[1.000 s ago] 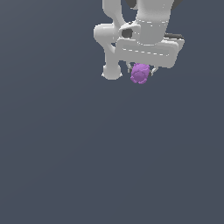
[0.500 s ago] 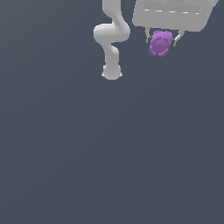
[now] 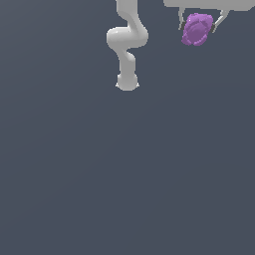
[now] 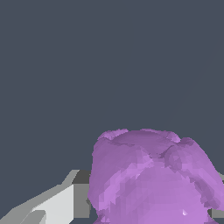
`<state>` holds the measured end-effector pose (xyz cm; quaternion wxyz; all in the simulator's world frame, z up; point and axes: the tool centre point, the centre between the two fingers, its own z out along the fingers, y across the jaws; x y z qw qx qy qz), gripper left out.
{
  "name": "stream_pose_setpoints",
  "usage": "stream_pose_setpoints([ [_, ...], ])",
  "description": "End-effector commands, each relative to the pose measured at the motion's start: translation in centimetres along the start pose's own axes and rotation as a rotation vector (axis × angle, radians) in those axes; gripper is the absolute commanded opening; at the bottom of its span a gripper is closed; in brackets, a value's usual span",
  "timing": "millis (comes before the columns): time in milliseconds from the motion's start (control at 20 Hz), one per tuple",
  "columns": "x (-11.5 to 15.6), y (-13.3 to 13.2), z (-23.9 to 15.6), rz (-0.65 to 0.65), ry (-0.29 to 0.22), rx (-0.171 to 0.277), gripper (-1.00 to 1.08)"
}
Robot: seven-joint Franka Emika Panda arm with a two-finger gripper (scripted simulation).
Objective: Pick up the object and move it to a goal position.
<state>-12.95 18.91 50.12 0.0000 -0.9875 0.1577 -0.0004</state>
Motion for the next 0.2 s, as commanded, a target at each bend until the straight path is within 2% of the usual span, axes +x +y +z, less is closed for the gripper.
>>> stream_pose_setpoints([
  [0,-0.16,-0.23,-0.44,0.001,-0.001,0.0,-1.0],
  [150,-0.21,-0.32,-0.59,0.001,-0.001,0.0,-1.0],
])
